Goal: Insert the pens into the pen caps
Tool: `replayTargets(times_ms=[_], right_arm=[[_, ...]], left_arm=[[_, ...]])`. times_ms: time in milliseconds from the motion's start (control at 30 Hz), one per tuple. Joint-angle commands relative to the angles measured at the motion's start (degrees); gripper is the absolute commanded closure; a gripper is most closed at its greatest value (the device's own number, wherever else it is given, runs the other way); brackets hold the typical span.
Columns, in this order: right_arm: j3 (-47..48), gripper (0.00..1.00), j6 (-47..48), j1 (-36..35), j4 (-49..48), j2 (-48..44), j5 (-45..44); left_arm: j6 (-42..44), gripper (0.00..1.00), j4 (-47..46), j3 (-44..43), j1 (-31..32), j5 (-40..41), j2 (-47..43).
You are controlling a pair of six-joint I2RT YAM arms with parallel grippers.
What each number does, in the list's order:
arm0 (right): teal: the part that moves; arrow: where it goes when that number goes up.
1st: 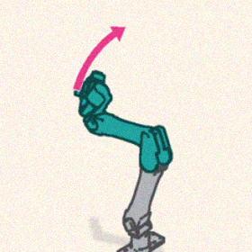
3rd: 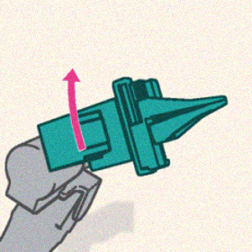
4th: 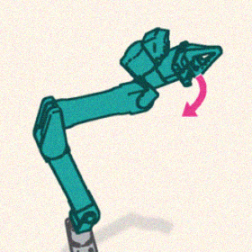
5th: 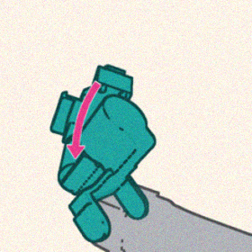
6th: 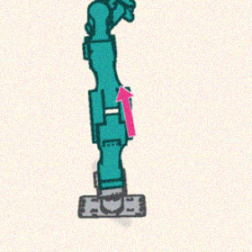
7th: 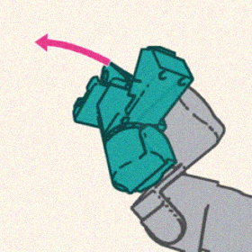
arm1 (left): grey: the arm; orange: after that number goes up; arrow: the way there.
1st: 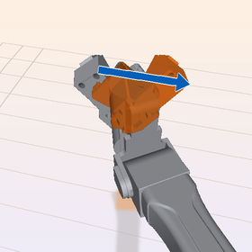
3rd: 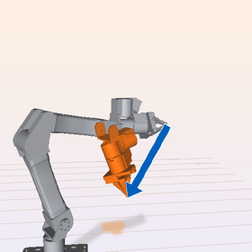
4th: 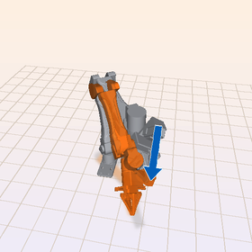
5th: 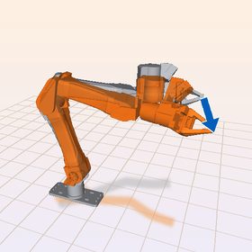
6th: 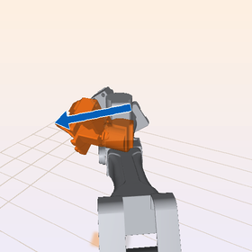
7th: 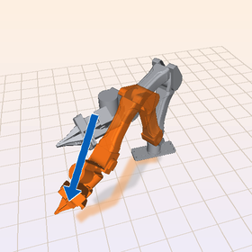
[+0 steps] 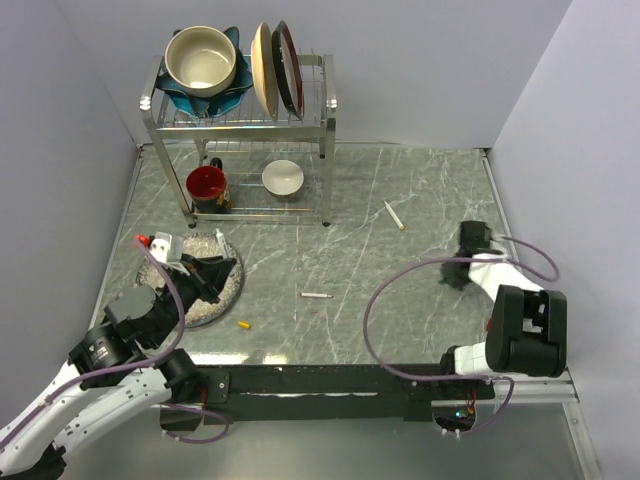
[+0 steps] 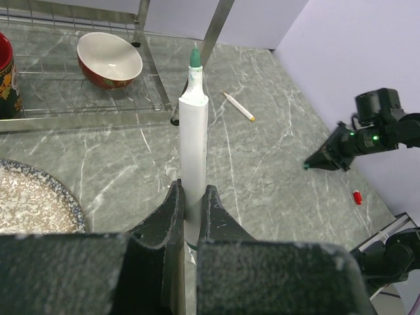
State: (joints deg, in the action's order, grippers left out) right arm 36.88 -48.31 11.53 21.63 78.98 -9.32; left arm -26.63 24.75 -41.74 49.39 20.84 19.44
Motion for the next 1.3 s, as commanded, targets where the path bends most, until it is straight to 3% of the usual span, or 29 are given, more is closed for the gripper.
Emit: replayTargets(times_ms=[0,133,467,900,1267], right_arm=[[0.6,0.83,-0.7,-15.3,-1.2,-0.2,3.3],[2.8,0.82,-1.2,-24.9,-1.8,0.5,1.2],[9.2,0.76,4.4,-40.6,0.3,8.0,-3.7],[13.8,0.62,6.1,-44.8,6.1,12.8,-9.2],[14.2,0.66,6.2,-44.8,5.0,15.1,-8.5]], left_arm=[[0.1,0.99,-0.8,-0.4,0.1,-0.8,1.1],[0.1,0.99,-0.3,-0.5,0.1,-1.3,1.0],[0.2,0.99,0.0,-0.3,0.1,-1.4,-1.0],[0.1,0.99,0.4,-0.4,0.1,-2.0,-2.3],[0.0,0.99,0.4,-0.4,0.1,-2.6,-1.5]])
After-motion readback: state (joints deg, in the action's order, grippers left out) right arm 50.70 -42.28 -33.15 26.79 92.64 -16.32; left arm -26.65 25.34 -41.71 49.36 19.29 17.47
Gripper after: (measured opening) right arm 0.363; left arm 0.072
